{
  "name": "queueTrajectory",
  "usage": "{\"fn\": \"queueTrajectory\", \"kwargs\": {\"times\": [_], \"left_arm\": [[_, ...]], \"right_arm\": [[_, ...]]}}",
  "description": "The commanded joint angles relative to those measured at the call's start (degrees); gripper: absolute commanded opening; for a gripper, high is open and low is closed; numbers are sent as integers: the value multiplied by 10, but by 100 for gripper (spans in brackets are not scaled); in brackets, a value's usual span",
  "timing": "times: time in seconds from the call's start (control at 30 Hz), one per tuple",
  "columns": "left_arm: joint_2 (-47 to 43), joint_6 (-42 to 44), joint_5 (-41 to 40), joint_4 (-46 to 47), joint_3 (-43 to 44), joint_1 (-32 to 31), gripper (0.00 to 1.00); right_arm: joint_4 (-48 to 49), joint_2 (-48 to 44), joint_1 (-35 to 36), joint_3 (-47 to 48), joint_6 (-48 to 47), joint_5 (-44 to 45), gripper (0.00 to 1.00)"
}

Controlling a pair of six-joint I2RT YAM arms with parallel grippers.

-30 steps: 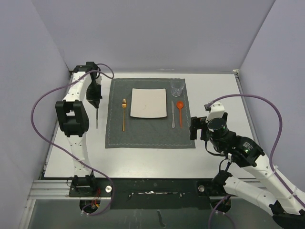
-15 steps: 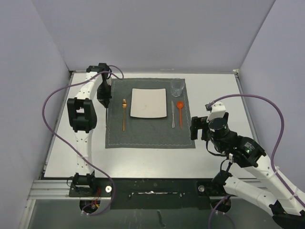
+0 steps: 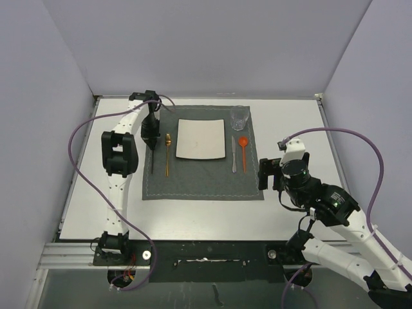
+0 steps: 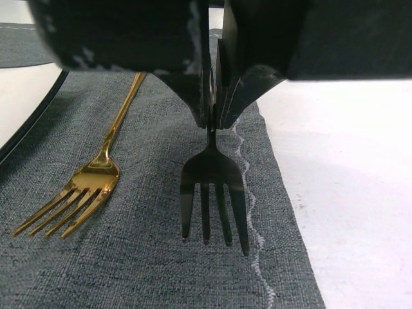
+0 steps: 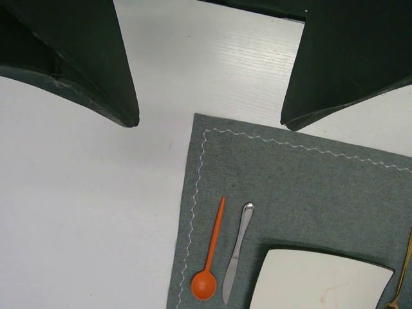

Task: Set the dinner table for one person
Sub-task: Place the fork on the napkin.

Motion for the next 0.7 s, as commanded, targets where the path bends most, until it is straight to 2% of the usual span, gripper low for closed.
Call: {"fn": "queueTrajectory", "kwargs": {"times": [0.0, 0.67], "left_arm": [[17, -12, 9, -5, 35, -4, 0], [32, -16, 8, -12, 47, -17, 0]], "right_arm": [[8, -13, 2, 17, 1, 20, 98], [5, -21, 2, 10, 3, 22, 98]]}}
